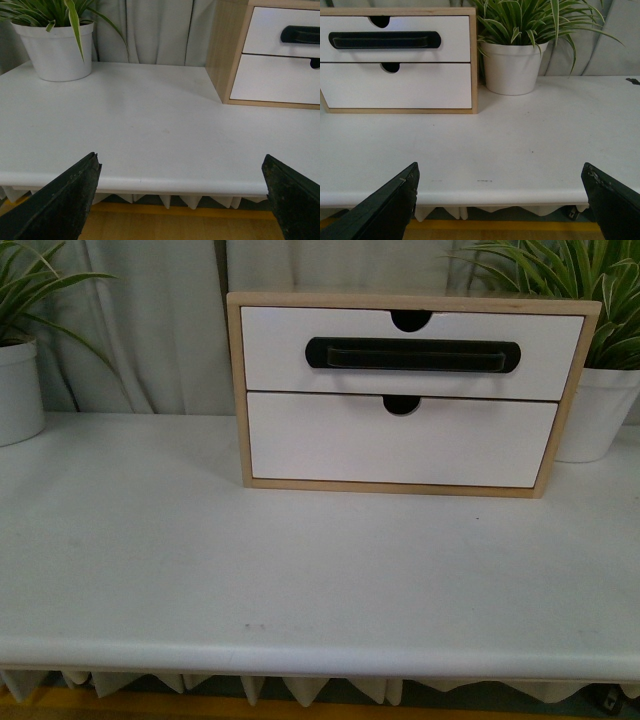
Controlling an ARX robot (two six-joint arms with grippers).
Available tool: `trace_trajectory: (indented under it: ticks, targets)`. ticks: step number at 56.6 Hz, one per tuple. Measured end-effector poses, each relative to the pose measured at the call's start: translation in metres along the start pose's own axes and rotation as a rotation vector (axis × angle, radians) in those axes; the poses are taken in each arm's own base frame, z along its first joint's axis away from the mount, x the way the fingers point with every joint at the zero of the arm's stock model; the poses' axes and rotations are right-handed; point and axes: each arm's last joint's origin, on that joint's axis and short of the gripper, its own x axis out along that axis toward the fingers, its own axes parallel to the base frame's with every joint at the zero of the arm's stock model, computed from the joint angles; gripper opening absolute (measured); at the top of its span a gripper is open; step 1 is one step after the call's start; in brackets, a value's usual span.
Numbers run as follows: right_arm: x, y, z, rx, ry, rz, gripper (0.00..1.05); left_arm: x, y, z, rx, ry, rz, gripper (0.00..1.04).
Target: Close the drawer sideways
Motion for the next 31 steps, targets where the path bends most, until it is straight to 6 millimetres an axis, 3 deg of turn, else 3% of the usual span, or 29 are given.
trace_trajectory:
  ticks: [31]
  targets:
    - [0.0,0.0,0.0,0.0,0.0,0.0,0.95,0.0,0.0,0.0,0.0,0.0,0.0,0.98]
